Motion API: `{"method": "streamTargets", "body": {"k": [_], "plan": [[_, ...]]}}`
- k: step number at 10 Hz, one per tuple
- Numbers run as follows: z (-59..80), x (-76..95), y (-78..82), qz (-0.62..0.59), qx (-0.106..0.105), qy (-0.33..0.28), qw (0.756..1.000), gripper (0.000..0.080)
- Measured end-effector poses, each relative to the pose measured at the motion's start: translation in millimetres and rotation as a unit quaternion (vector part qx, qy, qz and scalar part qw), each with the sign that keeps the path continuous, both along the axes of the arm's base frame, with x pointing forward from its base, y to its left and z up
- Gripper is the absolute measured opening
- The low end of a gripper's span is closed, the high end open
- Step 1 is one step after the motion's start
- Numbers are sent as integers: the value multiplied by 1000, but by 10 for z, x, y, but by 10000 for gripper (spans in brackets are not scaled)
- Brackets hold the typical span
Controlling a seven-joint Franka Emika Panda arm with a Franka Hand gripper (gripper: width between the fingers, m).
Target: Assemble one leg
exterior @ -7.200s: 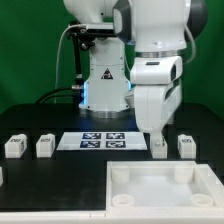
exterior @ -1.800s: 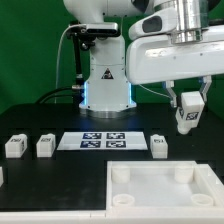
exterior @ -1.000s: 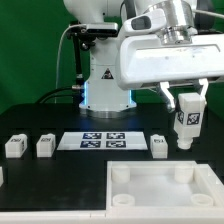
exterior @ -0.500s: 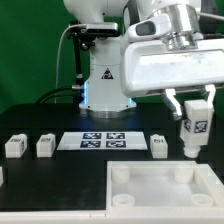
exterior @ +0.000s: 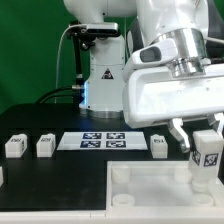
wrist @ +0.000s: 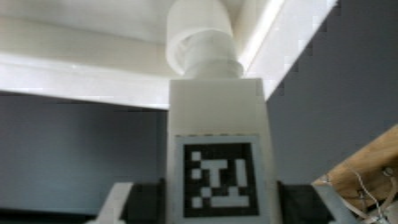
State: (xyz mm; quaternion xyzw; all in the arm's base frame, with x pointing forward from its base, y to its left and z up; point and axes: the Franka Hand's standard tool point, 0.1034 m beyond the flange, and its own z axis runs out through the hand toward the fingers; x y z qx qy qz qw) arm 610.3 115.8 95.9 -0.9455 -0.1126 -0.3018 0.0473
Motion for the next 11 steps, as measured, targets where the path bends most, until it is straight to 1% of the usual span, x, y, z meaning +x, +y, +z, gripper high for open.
{"method": "streamTargets", "body": {"k": [1,4,8,10,11], "plan": [[9,10,14,1,1,-1,1000,292],[-45,30,-1,0,1,-1,1000,292],[-50,38,-10,-2,1,-5,1000,292],[-65,53,-43,-2,0,-9,1000,292],[-168,16,-67,-2,-1,2,1000,292]]}}
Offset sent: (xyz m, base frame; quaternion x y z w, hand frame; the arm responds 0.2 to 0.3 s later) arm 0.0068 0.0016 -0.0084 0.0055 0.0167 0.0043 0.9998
